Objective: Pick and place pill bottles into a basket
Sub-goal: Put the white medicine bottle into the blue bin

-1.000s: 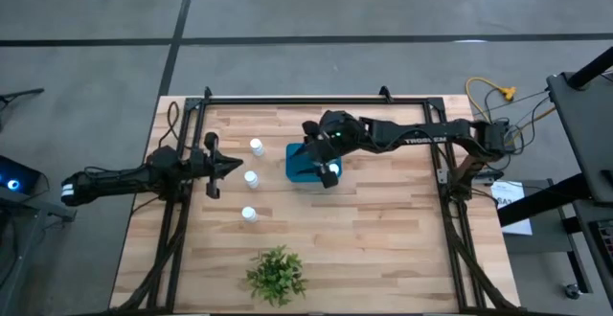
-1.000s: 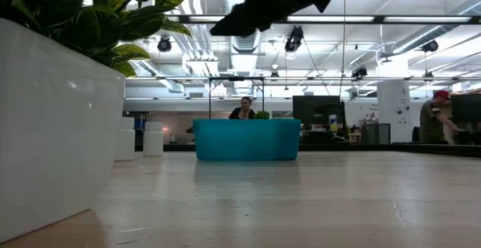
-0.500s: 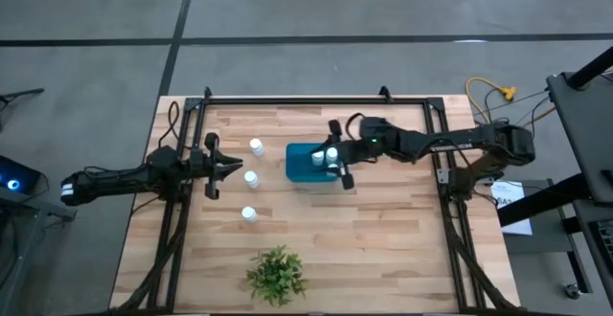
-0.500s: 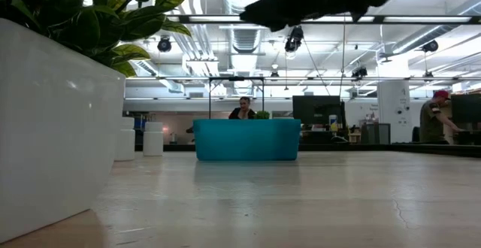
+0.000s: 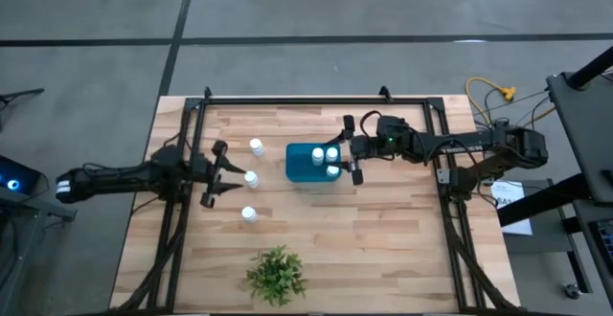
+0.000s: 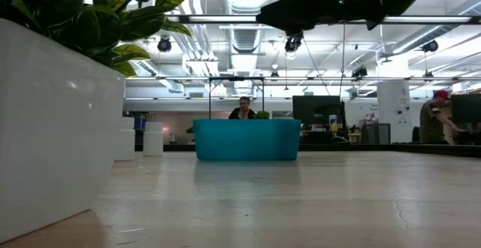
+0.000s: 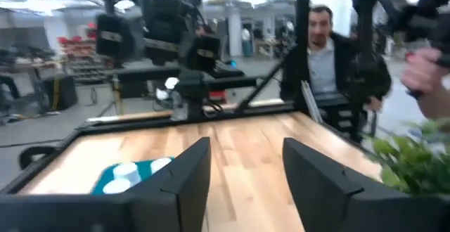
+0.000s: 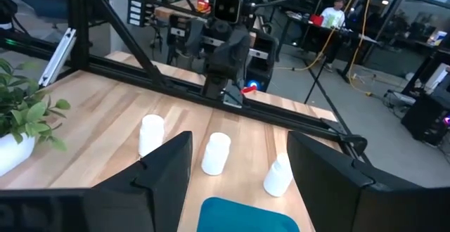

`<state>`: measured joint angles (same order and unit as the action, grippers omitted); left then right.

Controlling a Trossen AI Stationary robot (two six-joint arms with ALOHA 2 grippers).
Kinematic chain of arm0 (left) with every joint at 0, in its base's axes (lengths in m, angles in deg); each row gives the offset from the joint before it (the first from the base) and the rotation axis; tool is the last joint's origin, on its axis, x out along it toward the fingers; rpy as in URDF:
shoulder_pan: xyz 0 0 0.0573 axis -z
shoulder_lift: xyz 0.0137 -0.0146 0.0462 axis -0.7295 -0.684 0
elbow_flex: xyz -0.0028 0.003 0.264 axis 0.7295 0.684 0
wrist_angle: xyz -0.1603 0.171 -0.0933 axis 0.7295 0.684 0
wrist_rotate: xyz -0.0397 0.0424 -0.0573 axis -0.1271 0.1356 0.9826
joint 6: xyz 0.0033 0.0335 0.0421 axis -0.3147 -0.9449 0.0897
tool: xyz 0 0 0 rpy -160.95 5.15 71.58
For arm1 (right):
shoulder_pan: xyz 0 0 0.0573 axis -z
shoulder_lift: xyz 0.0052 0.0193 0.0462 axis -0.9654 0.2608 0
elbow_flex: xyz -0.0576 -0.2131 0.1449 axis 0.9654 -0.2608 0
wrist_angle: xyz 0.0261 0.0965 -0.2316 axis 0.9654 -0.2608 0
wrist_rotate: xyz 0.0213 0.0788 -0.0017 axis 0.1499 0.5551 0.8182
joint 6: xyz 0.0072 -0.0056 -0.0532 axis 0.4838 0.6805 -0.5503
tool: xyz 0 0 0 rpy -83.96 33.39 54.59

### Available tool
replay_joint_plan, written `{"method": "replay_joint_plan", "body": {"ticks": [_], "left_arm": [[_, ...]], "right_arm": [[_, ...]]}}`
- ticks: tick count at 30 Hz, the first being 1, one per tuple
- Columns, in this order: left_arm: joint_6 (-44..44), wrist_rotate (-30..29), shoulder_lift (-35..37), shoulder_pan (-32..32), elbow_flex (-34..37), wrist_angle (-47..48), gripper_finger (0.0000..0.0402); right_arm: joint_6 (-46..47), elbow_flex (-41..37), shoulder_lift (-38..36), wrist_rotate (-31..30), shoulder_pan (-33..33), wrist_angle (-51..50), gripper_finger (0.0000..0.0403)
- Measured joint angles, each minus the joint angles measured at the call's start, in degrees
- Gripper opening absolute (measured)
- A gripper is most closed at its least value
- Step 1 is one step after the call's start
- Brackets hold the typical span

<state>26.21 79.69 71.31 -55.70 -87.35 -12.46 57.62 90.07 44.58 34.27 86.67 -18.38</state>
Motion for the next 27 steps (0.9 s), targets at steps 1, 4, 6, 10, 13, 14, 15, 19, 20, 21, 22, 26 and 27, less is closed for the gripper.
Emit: {"method": "replay_joint_plan", "body": {"ticks": [1,4,6,10,13,14,15,19,20,21,22,26,27], "left_arm": [[-0.7,0.1,-0.8,0.0,-0.2,0.1,0.0172],[-2.5,0.9,-3.4,0.0,-1.8,1.6,0.0198],[-2.9,0.9,-5.1,0.0,-3.8,4.3,0.0216],[-3.0,1.0,-9.0,0.2,-9.1,10.6,0.0245],[-4.1,1.2,-12.2,1.3,-13.0,16.5,0.0258],[-5.2,1.3,-13.3,1.7,-14.2,18.6,0.026],[-6.4,1.3,-14.4,2.1,-15.2,20.4,0.0262],[-7.3,1.3,-19.3,3.8,-17.8,23.7,0.0263],[-7.3,1.1,-20.5,4.5,-17.9,24.0,0.0263],[-7.3,1.1,-21.6,5.3,-18.2,24.2,0.0263],[-7.5,1.1,-22.7,6.0,-18.7,24.1,0.0263],[-9.3,-2.3,-26.8,9.5,-21.5,27.5,0.0263],[-9.7,-3.7,-27.7,10.5,-22.6,28.8,0.0263]], "right_arm": [[0.0,0.0,0.0,0.0,0.0,0.0,0.0224],[0.0,0.0,0.0,0.0,0.1,-0.1,0.0224],[0.0,0.0,0.0,0.0,0.1,0.0,0.0224],[0.1,0.0,0.0,0.0,0.1,-0.1,0.0224],[0.7,0.0,0.1,0.0,0.1,-0.1,0.0224],[0.9,0.0,0.1,0.0,0.1,-0.1,0.0224],[0.9,0.0,0.1,0.0,0.1,-0.2,0.0224],[0.9,0.0,0.1,0.0,0.1,-0.8,0.0224],[0.9,0.0,0.1,0.0,0.1,-1.1,0.0224],[1.0,0.0,0.1,0.0,0.1,-1.5,0.0224],[1.2,0.0,0.1,0.0,0.1,-2.0,0.0224],[1.7,0.0,0.1,0.0,0.1,-3.8,0.0224],[1.8,0.0,0.1,0.0,0.1,-4.0,0.0224]]}}
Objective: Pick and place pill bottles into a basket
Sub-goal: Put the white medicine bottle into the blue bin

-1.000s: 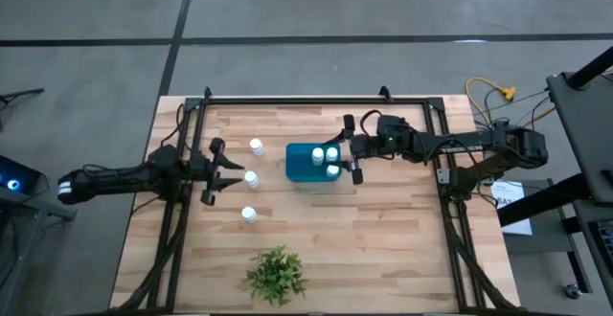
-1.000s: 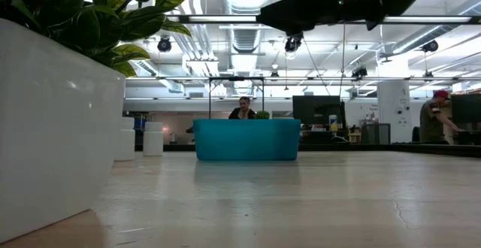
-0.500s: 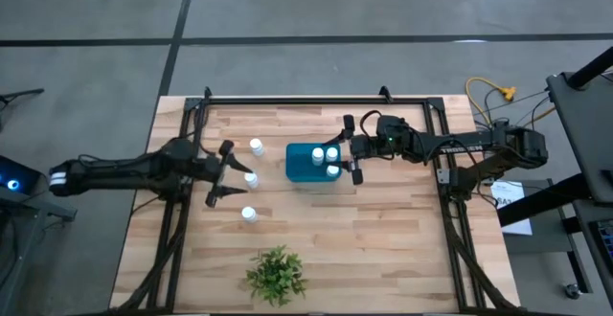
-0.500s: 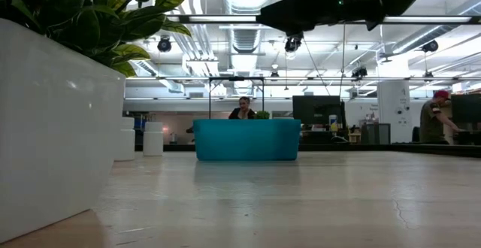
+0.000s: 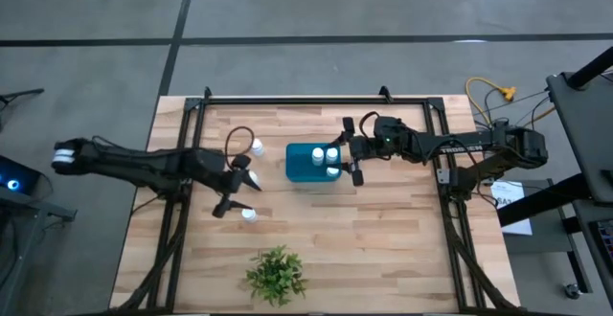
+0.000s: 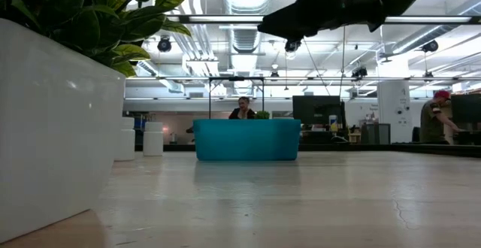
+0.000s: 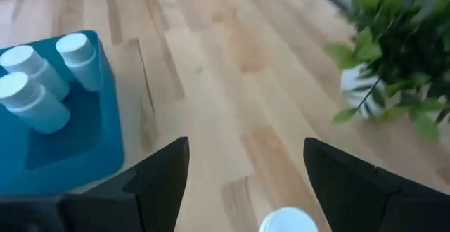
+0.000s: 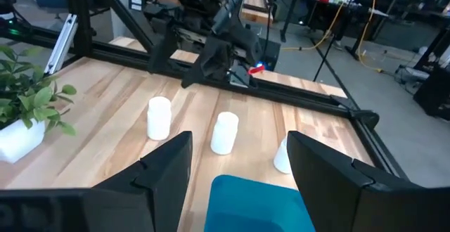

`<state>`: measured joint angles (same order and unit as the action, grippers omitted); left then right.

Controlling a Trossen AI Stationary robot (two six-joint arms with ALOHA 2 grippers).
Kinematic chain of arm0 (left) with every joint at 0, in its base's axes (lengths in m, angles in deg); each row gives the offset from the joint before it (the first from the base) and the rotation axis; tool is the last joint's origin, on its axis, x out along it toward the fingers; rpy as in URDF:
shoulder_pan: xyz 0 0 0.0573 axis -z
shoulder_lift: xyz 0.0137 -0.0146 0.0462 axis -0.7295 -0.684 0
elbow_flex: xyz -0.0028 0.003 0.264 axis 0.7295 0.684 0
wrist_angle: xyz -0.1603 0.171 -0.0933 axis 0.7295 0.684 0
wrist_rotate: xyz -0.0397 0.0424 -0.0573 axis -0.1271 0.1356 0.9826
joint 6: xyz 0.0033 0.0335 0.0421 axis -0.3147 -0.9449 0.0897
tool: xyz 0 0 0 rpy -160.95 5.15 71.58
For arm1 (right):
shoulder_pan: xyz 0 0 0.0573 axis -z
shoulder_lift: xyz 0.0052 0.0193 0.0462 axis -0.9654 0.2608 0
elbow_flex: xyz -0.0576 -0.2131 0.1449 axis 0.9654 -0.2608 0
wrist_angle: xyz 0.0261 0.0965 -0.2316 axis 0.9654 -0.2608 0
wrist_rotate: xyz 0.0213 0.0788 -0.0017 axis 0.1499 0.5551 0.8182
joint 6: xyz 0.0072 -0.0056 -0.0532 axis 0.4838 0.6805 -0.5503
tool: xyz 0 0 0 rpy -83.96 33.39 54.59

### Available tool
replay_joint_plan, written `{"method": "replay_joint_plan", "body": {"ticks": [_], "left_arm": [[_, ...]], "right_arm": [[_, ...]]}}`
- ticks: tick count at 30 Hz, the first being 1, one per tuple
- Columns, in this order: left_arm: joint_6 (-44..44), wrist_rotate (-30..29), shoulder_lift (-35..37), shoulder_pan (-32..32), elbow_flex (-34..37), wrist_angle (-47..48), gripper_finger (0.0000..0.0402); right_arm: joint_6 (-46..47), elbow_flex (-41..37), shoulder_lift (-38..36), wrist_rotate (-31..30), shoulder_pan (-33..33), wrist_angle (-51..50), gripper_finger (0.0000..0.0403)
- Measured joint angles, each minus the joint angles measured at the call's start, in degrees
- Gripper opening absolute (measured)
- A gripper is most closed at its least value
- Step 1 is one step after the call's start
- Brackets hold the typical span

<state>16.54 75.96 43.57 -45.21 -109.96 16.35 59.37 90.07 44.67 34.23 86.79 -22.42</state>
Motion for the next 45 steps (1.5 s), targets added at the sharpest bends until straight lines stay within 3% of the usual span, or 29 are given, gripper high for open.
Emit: {"method": "replay_joint_plan", "body": {"ticks": [11,25,45], "left_arm": [[2.4,-14.4,-13.1,11.0,-9.4,13.7,0.0263],[7.3,-18.1,-24.7,15.3,-18.9,26.5,0.0263],[10.2,-18.2,-26.4,15.4,-18.5,27.8,0.0263]], "right_arm": [[0.6,0.0,0.0,0.0,0.0,-0.1,0.0224],[1.1,0.0,0.0,0.6,0.0,-0.1,0.0224],[1.1,0.0,0.0,0.7,0.0,0.0,0.0224]]}}
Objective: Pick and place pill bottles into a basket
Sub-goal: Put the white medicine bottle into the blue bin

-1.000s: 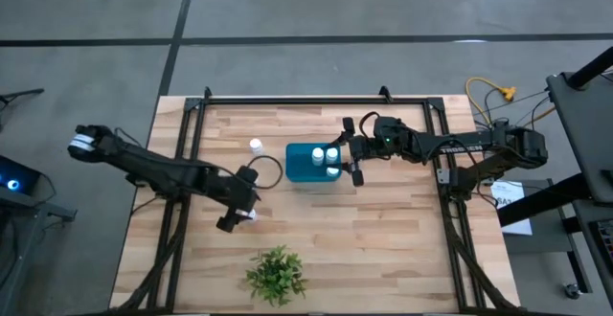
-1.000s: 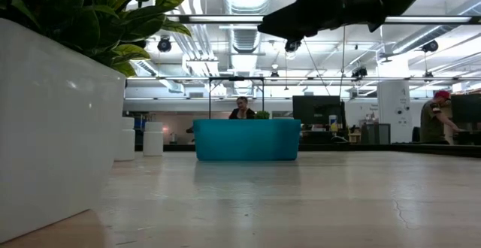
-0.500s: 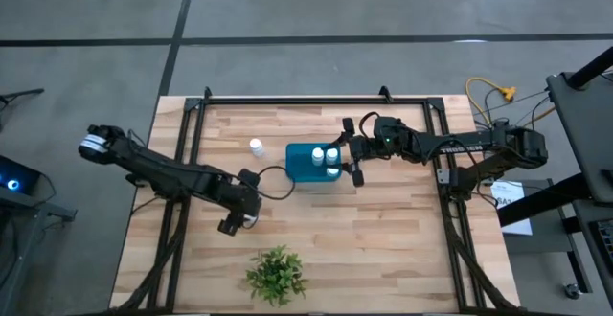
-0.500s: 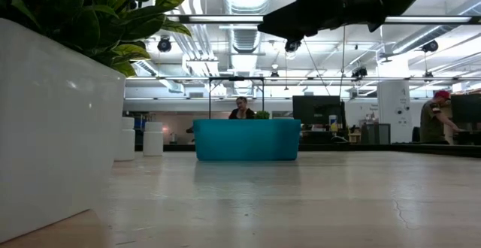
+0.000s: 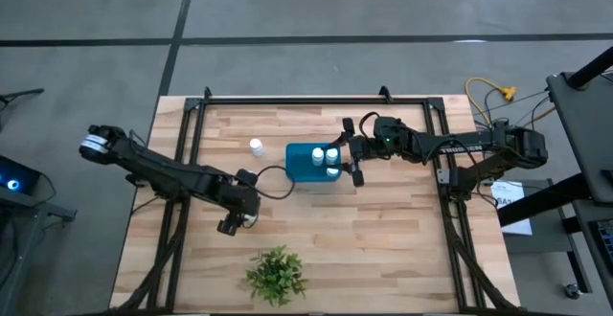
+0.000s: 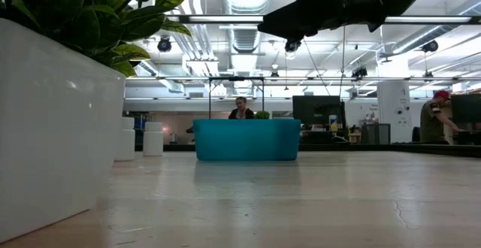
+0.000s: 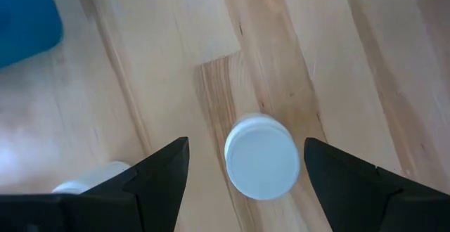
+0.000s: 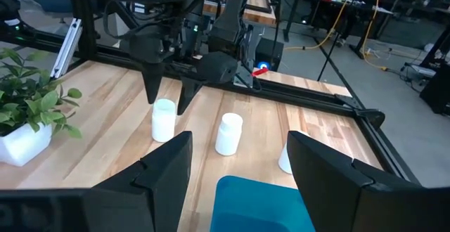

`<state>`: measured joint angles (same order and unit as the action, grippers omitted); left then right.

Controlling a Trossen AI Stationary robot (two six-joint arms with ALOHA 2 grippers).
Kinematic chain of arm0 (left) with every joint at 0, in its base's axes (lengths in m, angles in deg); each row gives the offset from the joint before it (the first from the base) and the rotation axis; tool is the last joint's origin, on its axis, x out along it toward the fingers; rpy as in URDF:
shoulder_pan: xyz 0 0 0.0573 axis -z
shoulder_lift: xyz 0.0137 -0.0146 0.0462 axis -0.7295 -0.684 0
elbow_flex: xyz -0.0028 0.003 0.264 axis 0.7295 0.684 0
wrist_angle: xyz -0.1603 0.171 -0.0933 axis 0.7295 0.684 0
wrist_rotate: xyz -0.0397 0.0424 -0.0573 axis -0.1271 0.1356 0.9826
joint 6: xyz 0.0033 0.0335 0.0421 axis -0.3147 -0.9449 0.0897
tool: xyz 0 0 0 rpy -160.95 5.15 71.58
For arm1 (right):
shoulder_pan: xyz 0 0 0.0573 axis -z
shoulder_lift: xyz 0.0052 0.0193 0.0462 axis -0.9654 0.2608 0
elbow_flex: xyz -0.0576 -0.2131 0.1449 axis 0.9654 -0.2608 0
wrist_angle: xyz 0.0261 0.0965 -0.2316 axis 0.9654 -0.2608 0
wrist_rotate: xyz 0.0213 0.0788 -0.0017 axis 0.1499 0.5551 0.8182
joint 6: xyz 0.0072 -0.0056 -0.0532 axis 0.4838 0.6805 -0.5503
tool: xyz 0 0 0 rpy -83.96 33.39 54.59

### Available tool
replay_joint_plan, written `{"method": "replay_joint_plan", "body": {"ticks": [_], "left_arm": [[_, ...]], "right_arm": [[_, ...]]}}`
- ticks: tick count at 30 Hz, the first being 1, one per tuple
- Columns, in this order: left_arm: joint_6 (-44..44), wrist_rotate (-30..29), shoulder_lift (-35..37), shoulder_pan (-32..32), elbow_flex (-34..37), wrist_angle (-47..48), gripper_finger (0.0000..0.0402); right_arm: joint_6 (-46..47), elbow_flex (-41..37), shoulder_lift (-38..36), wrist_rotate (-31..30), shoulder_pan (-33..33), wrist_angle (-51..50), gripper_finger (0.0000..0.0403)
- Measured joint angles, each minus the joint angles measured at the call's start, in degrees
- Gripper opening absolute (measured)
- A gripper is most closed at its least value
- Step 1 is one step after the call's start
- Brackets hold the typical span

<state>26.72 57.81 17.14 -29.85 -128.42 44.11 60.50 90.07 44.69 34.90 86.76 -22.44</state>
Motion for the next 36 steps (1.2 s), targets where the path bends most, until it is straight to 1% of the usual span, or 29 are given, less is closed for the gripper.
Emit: {"method": "replay_joint_plan", "body": {"ticks": [26,36], "left_arm": [[-0.1,0.0,-6.3,0.0,0.1,-0.2,0.0263],[-0.1,0.0,-7.2,0.0,0.1,-0.3,0.0263]], "right_arm": [[0.6,0.0,0.0,0.0,0.0,0.0,0.0224],[0.6,0.0,0.0,0.0,-0.2,0.1,0.0224]]}}
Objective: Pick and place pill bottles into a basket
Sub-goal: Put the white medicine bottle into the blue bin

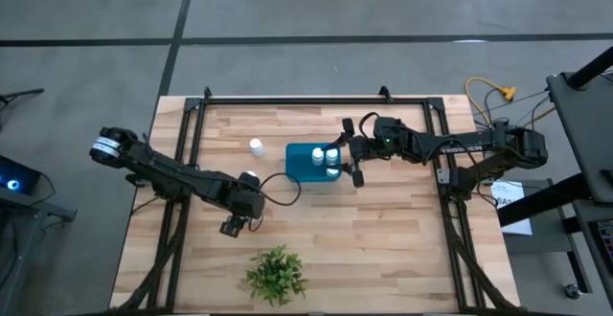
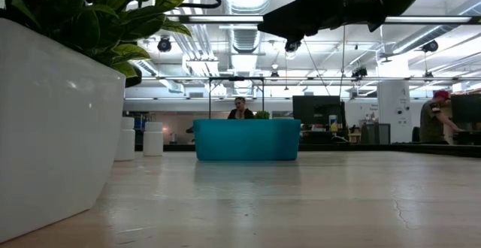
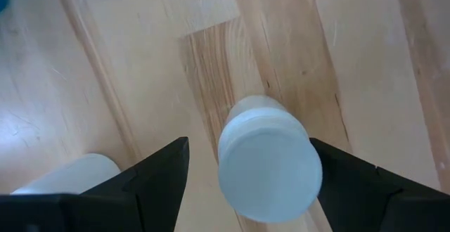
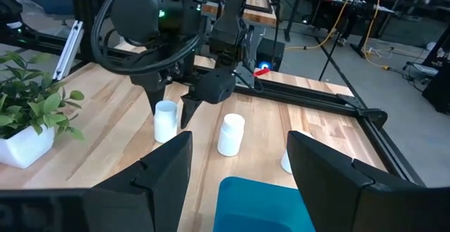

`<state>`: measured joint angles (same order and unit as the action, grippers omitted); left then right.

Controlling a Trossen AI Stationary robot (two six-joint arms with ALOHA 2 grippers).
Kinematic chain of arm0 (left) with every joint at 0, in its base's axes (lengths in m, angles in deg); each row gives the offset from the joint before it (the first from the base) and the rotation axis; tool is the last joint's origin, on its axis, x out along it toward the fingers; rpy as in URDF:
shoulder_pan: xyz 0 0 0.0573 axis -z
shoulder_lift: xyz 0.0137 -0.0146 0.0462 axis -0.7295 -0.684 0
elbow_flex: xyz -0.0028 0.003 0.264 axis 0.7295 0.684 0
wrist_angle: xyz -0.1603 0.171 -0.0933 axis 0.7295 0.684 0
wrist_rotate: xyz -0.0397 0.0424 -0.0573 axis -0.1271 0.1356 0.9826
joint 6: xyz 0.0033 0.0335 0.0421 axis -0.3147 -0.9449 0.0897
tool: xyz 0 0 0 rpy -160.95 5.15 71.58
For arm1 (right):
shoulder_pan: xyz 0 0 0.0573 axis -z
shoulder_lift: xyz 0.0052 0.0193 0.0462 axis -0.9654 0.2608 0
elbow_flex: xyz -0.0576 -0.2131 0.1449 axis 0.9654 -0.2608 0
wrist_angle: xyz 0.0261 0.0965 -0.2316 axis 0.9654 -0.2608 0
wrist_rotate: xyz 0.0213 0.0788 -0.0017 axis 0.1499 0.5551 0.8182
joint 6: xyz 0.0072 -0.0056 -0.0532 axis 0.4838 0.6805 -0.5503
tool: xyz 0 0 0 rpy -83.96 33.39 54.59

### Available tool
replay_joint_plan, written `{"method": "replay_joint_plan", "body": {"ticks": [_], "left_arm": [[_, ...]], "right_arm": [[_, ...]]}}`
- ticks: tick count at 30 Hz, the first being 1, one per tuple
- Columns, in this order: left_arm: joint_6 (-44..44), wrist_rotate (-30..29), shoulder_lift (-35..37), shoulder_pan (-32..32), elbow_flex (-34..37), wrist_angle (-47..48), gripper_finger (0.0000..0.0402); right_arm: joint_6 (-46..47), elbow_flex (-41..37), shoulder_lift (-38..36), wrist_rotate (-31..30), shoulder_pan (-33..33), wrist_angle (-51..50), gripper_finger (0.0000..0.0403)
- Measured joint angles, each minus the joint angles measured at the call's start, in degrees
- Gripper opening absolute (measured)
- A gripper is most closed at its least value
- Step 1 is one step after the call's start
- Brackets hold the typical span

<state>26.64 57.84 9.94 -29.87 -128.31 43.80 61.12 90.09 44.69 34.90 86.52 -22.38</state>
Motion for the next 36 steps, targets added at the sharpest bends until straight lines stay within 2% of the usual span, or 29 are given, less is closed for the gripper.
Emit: {"method": "replay_joint_plan", "body": {"ticks": [9,19,28,33,36], "left_arm": [[0.0,0.0,-0.4,0.0,0.0,0.0,0.0251],[0.0,-0.2,-0.3,0.0,0.0,0.0,0.0156],[1.0,-0.6,-0.3,0.0,-1.9,0.0,0.0156],[2.9,-4.6,-0.3,-0.3,-4.6,0.4,0.0156],[3.0,-4.8,-0.3,-0.6,-7.1,0.5,0.0156]], "right_arm": [[0.0,0.0,0.0,0.0,0.0,0.0,0.0224],[-0.2,0.0,0.0,-0.1,0.0,0.2,0.0224],[-0.1,0.0,0.0,-0.2,0.0,0.2,0.0224],[-0.2,0.0,0.0,-0.2,0.0,1.7,0.0224],[0.2,0.0,0.0,-0.2,0.0,2.9,0.0224]]}}
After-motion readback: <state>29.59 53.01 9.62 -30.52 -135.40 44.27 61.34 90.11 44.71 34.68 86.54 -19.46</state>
